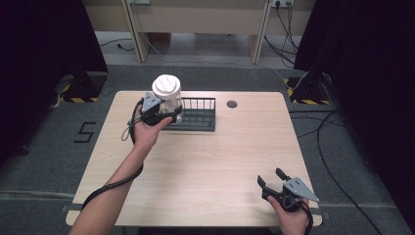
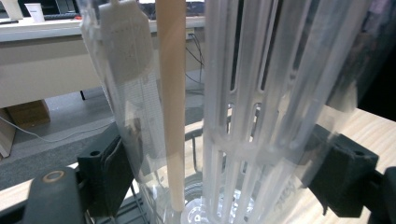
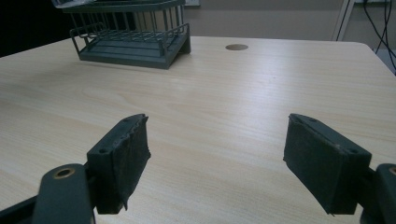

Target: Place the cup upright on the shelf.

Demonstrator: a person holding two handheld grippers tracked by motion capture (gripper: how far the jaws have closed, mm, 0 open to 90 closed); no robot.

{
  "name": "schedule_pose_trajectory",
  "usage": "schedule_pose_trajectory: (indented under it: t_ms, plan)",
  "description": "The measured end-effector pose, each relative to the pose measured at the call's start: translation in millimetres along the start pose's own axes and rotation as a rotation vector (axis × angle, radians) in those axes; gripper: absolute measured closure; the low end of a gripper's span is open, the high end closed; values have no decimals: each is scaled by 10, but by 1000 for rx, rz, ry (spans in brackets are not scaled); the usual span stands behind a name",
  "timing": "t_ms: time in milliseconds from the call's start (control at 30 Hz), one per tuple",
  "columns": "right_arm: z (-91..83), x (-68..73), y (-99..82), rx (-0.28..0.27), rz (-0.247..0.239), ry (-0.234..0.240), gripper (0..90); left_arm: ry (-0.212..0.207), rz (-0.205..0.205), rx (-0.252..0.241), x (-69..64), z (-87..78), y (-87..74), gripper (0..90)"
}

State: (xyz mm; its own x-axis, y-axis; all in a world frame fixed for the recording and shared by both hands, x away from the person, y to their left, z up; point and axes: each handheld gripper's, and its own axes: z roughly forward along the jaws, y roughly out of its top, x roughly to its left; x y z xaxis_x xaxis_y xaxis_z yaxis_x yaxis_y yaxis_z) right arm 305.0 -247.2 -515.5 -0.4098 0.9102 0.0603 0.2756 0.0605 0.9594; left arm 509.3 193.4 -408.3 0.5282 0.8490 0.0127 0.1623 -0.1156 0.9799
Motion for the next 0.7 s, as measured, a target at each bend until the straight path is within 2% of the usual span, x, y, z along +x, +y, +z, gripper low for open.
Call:
schedule_pose_trajectory:
  t_ms: [167, 533, 700]
  plan:
    - [-1, 2, 0, 2, -4, 3, 224, 10, 5, 4, 25, 92, 56, 179]
    - [-8, -8, -1, 3, 2, 6, 224, 35, -12, 12, 96, 337, 135, 179]
    - [-10, -8, 0, 5, 4, 7, 224, 40, -5, 24, 92, 457, 147, 179]
